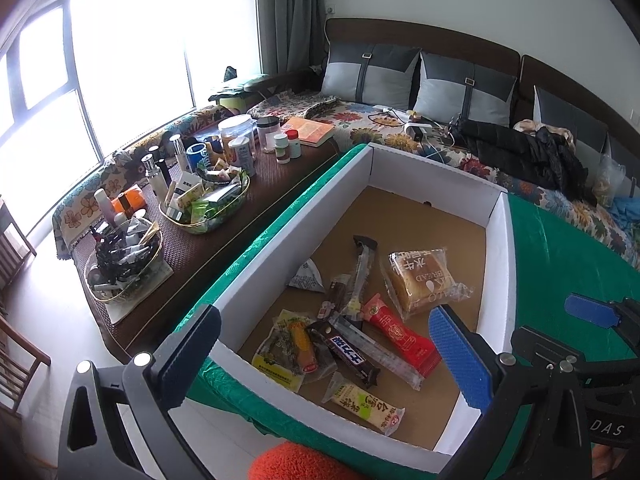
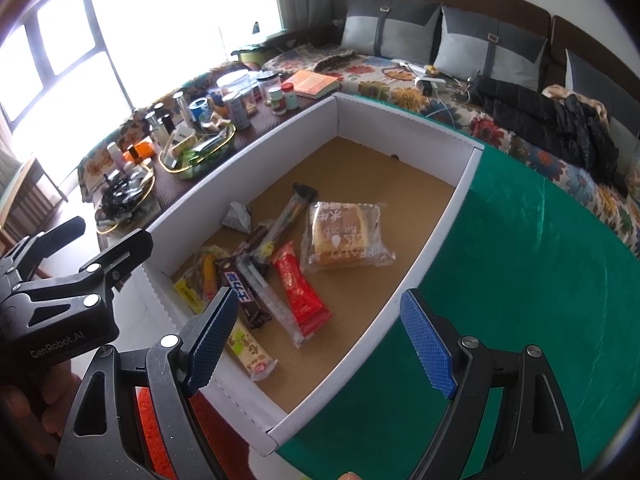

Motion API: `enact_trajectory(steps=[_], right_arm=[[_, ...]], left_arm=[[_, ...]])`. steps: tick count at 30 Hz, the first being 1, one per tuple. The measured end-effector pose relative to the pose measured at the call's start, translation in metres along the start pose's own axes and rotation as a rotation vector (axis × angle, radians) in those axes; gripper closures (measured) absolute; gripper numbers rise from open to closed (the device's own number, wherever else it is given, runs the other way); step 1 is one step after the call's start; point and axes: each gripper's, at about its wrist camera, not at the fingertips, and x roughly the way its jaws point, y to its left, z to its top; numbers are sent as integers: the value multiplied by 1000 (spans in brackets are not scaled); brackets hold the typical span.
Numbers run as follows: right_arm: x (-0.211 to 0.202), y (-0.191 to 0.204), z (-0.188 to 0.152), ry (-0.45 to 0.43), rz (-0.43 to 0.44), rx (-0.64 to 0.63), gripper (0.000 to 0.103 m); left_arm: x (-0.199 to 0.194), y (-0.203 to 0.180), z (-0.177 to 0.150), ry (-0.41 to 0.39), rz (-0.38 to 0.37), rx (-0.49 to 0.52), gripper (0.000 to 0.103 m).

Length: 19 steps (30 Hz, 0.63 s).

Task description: Organize snacks

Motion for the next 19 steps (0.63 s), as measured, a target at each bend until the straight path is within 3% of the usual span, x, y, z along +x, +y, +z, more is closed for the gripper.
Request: enact_trajectory(steps=[19], right_arm=[[1, 0, 1, 3, -1, 2, 17]], left_arm=[[5, 0, -1, 1, 2, -4, 0]])
